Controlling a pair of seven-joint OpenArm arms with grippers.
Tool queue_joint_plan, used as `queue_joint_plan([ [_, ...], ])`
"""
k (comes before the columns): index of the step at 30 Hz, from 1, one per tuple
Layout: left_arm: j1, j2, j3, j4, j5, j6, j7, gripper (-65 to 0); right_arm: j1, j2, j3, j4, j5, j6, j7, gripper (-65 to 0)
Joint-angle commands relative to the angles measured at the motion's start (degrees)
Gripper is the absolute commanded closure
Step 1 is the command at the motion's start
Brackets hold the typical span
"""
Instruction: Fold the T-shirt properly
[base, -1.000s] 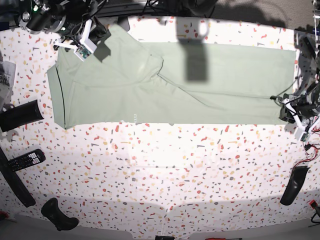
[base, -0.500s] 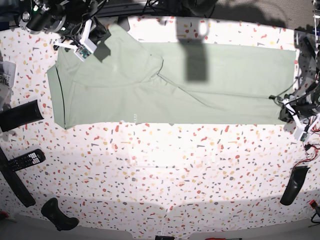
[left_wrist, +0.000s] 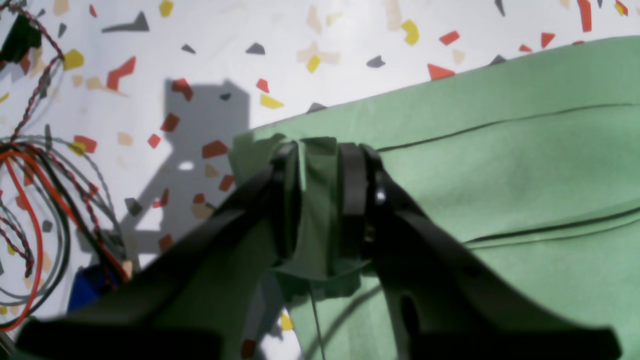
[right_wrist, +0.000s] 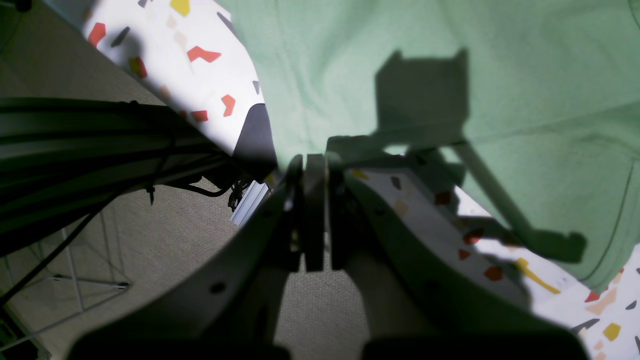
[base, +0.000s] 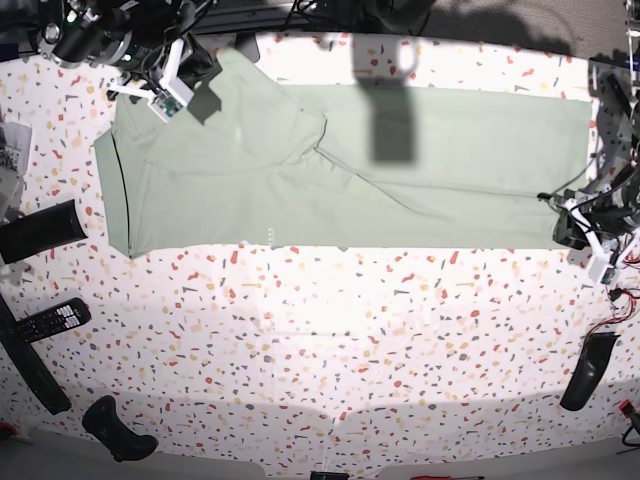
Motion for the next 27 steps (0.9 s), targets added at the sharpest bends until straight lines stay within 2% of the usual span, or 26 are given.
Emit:
queue_joint_plan([
  [1,-1.1,-1.1,-0.6,0.7,-0.4,-0.2,-1.3,-10.3,0.0,0.5,0.3,1.2,0.8,0.3,0.9,0.0],
  [4,-1.1,-1.1,-0.6,0.7,-0.4,-0.2,-1.2,0.0,0.0,0.5,0.3,1.2,0.8,0.3,0.9,0.0],
  [12,-1.1,-1.2,-0.7,1.0,-0.5,-0.2,5.5,0.0,0.0,0.4,0.3,1.2,0.8,0.3,0.9,0.0],
  [16,-1.1,-1.7,-0.7,2.8,-4.6,-0.2,11.4,0.0,0.0,0.4,0.3,1.2,0.8,0.3,0.9,0.0],
  [21,-1.1,-4.0,-0.7,7.0,-10.6,-0.2,14.7,0.0,0.0,0.4,0.3,1.2,0.8,0.3,0.9,0.0],
  [27,0.9,-7.3,-0.6,11.5,-11.4,-1.4,16.3,0.0,0.0,0.4,0.3,1.2,0.8,0.3,0.9,0.0],
])
